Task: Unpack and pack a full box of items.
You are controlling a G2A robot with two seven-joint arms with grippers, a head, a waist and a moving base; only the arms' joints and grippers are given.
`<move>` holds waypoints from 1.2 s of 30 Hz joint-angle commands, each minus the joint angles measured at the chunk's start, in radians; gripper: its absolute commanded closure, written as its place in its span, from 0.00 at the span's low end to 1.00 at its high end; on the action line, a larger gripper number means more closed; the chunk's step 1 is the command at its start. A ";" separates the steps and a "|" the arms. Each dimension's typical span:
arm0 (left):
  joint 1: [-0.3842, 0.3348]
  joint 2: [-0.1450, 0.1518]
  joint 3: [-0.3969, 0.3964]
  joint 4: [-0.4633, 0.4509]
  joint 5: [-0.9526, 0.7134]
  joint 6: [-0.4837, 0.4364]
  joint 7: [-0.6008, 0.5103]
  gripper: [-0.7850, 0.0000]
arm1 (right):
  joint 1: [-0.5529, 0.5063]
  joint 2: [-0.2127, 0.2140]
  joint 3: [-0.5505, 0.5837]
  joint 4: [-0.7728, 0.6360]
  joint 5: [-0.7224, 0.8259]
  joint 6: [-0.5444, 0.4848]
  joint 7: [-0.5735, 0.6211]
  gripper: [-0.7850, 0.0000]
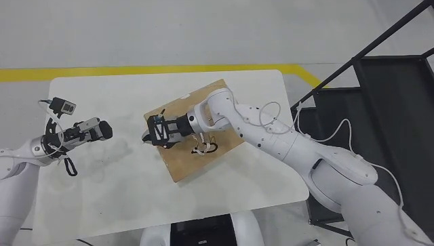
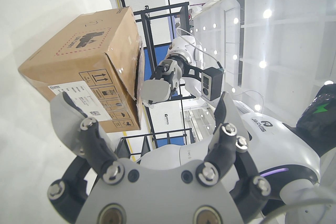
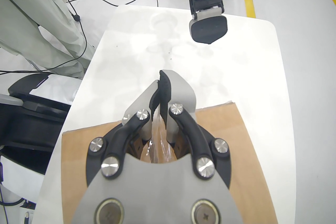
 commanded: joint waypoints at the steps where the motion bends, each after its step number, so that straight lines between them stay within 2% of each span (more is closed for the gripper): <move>1: 0.000 0.000 0.000 0.000 0.000 0.000 0.000 0.00 | 0.003 -0.006 0.004 0.008 0.003 -0.011 -0.012 1.00; 7: 0.000 0.000 0.000 0.000 0.000 0.000 0.000 0.00 | 0.009 -0.016 0.010 0.025 -0.003 -0.078 -0.011 1.00; 25: 0.000 0.000 0.000 0.000 0.000 0.000 0.000 0.00 | 0.002 -0.065 -0.016 0.086 -0.084 -0.070 0.053 1.00; 26: 0.000 0.000 0.000 0.000 0.000 0.000 0.000 0.00 | 0.003 -0.068 -0.019 0.088 -0.095 -0.068 0.058 0.90; 27: 0.000 0.000 0.000 0.000 0.000 0.000 0.000 0.00 | 0.003 -0.070 -0.020 0.091 -0.102 -0.068 0.058 0.67; 28: 0.000 0.000 0.000 0.000 0.000 0.000 0.000 0.00 | 0.004 -0.073 -0.021 0.093 -0.108 -0.068 0.057 0.31; 29: 0.000 0.000 0.000 0.000 0.000 0.000 0.000 0.00 | 0.004 -0.075 -0.020 0.096 -0.113 -0.068 0.056 0.00; 36: 0.000 0.000 0.000 0.000 0.000 0.000 0.000 0.00 | 0.019 -0.076 0.015 0.089 -0.118 -0.105 0.010 0.00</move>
